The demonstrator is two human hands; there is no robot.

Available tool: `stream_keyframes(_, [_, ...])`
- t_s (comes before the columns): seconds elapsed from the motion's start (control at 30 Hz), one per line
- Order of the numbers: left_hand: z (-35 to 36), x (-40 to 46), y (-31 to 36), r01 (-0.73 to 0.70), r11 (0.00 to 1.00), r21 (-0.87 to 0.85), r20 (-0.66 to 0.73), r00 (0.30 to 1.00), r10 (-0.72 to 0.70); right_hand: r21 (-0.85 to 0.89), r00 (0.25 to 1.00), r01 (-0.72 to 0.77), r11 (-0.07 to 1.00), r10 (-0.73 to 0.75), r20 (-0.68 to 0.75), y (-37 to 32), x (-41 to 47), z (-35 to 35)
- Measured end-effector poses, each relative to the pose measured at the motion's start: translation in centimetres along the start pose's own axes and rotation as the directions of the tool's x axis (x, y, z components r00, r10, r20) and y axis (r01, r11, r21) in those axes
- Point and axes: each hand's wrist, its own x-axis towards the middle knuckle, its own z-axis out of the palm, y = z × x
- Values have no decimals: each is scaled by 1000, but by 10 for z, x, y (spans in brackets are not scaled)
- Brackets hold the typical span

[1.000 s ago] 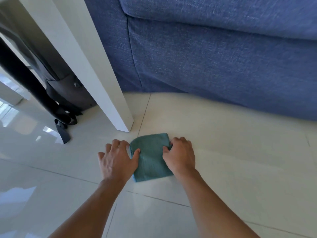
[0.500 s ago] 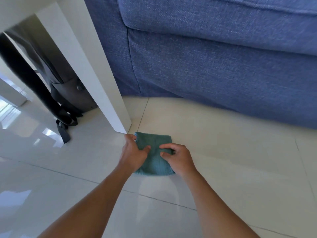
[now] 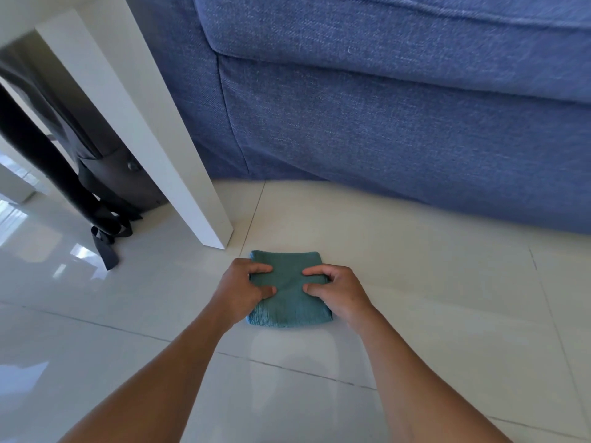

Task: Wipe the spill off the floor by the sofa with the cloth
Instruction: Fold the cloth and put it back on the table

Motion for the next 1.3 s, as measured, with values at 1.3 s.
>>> stream_keyframes(1.3, [-366,-289,165,227,965,-129,-852,472,-225,-213,363,912,350,-447,818,-477,-190,187])
